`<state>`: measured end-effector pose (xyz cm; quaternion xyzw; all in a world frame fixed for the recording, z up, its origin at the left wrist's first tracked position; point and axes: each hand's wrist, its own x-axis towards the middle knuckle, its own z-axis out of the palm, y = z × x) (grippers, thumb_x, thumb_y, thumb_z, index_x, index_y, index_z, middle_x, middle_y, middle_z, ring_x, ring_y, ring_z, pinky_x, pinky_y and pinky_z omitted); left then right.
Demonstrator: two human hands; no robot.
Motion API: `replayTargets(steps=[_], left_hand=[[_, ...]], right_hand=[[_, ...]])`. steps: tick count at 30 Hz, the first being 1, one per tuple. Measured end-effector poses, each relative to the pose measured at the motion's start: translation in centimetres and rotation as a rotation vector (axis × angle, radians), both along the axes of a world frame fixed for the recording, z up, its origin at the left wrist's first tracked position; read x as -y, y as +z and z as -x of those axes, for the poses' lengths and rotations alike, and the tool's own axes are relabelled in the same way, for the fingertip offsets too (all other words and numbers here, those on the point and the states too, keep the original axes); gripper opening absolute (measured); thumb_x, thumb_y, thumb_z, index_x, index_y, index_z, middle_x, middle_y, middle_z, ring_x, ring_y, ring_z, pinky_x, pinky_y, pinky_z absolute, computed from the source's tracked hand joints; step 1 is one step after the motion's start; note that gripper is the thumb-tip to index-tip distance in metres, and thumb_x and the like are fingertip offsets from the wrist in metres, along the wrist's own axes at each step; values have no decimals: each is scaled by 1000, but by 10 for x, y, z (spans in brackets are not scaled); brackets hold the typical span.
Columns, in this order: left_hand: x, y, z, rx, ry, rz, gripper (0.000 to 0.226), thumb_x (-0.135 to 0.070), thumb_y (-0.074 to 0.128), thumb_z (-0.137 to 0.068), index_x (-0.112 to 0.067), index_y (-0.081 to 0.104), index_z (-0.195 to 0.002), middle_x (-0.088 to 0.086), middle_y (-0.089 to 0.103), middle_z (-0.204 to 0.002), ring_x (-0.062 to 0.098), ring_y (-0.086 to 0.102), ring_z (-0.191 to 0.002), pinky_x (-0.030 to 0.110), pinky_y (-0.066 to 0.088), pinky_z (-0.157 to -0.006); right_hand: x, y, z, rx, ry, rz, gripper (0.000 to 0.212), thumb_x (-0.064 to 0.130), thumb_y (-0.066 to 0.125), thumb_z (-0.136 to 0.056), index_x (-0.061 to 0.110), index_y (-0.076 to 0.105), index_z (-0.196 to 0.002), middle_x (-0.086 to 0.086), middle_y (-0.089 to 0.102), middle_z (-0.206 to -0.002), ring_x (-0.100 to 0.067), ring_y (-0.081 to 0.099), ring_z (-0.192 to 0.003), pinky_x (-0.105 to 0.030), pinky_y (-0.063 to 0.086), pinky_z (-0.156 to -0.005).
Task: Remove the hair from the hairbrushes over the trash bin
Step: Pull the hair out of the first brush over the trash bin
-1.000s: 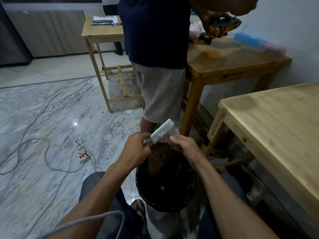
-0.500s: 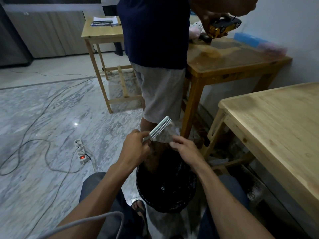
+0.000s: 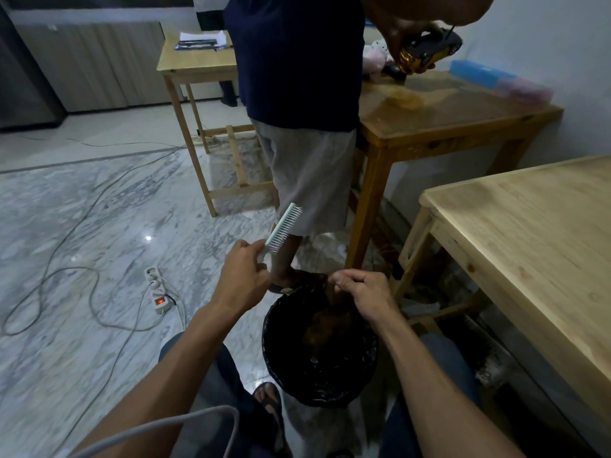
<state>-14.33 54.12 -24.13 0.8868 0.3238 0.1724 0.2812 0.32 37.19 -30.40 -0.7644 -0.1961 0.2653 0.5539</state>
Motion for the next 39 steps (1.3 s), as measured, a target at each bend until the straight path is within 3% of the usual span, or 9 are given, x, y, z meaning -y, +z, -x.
replayTargets(steps=[5,7,10,12,16,22,28,31,39], left_hand=[[11,4,-2,-7,-86,55,35,-10,61,-85,-7,70,-118,19,67,-99,33,59,-86,42,47,-72],[14,1,-3,-4,-70,96,33,-13,59,-88,-10,68,-119,14,72,-102,33,64,-89,48,53,-77],[13,-5,-4,-57,-47,146,31,-13,58,-96,-15,61,-126,11,71,-111,30,65,-94,43,53,-79],[14,-6,-5,-65,-53,183,30,-16,58,-97,-16,60,-128,10,70,-112,28,66,-94,41,53,-79],[20,-5,-6,-57,-124,283,28,-19,55,-95,-20,61,-122,10,72,-103,29,70,-86,52,59,-78],[26,5,-3,4,-172,304,39,-32,59,-96,-23,58,-135,3,74,-114,22,73,-91,43,61,-79],[37,40,-19,101,-187,154,26,-12,67,-91,-16,66,-116,-10,65,-86,5,59,-71,25,48,-62],[48,63,-37,132,-230,51,26,-19,69,-90,-17,68,-116,0,71,-95,13,59,-78,27,41,-65],[117,129,-95,202,-524,-72,30,-16,66,-90,-9,70,-118,6,71,-105,21,65,-89,35,54,-72]], right_hand=[[-14,2,5,-96,255,190,43,18,61,-103,18,60,-146,3,65,-138,-13,56,-132,-23,39,-104],[-23,4,2,-71,210,212,52,17,60,-102,16,50,-153,-1,58,-144,-18,51,-138,-24,36,-107],[-33,12,-5,-158,3,30,45,22,56,-104,13,54,-148,4,70,-120,-18,68,-114,-36,46,-111],[-39,18,-11,-309,-49,-111,36,31,59,-104,16,59,-137,7,71,-101,-12,73,-88,-40,54,-98],[-43,30,-9,-299,47,-169,38,28,68,-100,8,63,-132,15,71,-75,0,68,-56,-20,52,-58],[-44,58,-8,-288,-97,-235,27,13,68,-99,2,69,-123,-6,77,-91,-8,74,-62,-22,60,-58],[-32,108,-25,-241,-135,-293,32,13,69,-98,-3,67,-126,-16,78,-99,-14,79,-70,-24,62,-58],[-15,140,-41,-156,-171,-317,33,13,70,-98,-5,65,-125,-19,77,-105,-23,79,-80,-30,65,-64],[77,217,-90,-4,-389,-323,30,10,70,-97,-8,65,-121,-19,76,-99,-22,79,-71,-32,64,-61]])
